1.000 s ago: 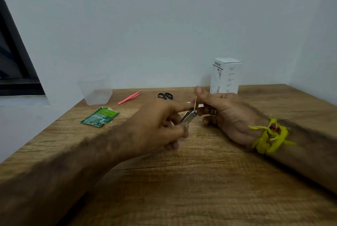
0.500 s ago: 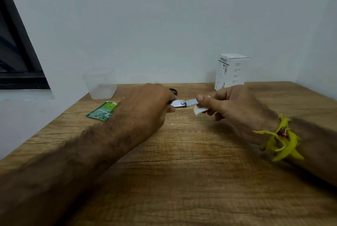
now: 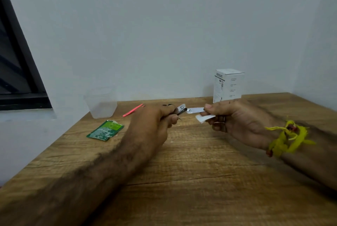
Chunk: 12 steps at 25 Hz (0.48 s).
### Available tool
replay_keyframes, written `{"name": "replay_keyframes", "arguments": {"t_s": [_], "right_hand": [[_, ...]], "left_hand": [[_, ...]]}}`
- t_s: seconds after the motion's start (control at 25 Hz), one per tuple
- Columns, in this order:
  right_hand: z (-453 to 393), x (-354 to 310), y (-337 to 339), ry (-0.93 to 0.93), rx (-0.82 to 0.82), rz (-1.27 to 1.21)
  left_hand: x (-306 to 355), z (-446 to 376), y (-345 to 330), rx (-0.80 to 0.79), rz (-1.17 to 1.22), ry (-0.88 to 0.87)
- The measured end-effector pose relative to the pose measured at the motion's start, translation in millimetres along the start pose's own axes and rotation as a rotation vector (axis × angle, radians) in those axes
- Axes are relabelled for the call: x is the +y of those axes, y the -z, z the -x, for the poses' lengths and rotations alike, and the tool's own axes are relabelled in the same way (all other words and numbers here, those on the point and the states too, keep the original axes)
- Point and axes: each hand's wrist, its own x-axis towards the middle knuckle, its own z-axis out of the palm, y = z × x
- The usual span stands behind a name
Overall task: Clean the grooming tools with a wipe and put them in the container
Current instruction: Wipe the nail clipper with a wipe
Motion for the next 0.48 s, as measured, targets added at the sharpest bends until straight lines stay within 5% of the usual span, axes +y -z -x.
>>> {"name": "replay_keyframes", "arguments": {"t_s": [0.16, 0.28, 0.36, 0.48], "right_hand": [[4, 1, -5, 0.21, 0.025, 0.081], [16, 1, -16, 0.657, 0.164, 0.394], [18, 0, -17, 0.922, 0.267, 0.619], [16, -8, -12, 1.037, 0.252, 0.737]], "left_hand": [[2, 1, -15, 0.105, 0.263, 0.186], [12, 4, -21, 0.134, 0.579, 0.328], [11, 5, -15, 0.007, 0.92, 0.452], [0, 4, -1, -0.275, 1.163, 0.577]]}}
